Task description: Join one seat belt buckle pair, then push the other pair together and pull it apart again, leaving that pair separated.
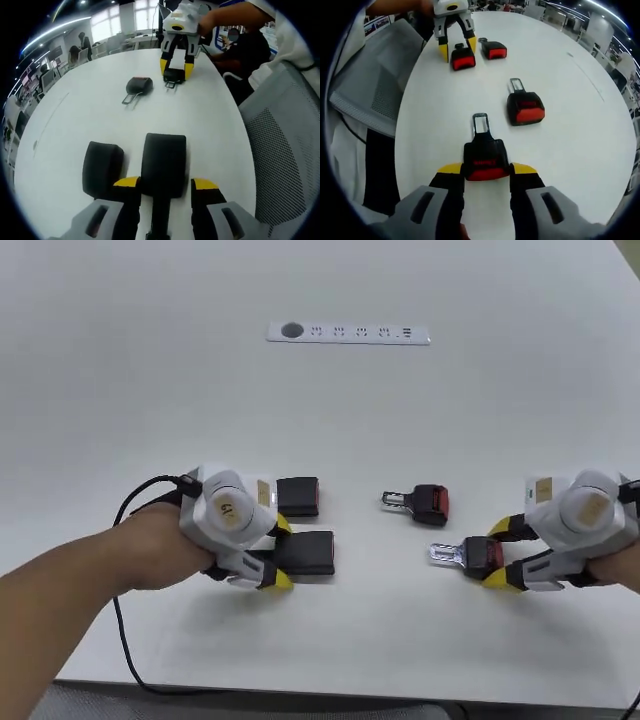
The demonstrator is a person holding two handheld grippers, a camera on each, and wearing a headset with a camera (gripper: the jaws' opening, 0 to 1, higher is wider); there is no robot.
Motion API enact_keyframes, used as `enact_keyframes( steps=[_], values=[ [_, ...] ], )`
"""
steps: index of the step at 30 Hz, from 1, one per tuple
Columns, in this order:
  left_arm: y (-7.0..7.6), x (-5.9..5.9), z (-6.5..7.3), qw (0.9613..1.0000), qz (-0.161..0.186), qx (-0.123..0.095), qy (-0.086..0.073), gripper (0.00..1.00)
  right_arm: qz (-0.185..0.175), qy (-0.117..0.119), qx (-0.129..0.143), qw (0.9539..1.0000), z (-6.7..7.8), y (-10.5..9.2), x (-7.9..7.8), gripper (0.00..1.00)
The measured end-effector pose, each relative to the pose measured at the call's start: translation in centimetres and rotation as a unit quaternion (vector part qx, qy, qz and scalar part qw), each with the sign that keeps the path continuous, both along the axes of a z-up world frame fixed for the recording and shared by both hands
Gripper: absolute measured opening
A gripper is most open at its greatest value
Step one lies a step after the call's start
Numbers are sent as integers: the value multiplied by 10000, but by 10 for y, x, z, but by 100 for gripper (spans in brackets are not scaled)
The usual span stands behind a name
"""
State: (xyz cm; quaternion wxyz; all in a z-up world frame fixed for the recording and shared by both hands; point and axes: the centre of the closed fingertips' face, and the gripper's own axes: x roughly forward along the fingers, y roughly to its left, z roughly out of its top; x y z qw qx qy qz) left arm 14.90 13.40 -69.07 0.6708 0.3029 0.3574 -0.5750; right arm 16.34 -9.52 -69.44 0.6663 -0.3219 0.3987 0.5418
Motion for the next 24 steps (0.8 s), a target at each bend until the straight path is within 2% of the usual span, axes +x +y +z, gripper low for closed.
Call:
enact_keyframes(
  steps=[4,12,24],
  values=[
    [-1,3,-1,10000,-24,6,-8,39,181,12,-21,9998,0,2,0,34],
    [-3,0,1,9999,-158,17,-59,34,558,45,-66,9984,-1,1,1,34],
    [-3,-2,1,9997,-169,-46,-140,33,609,47,-183,9980,-2,2,0,33]
  ],
)
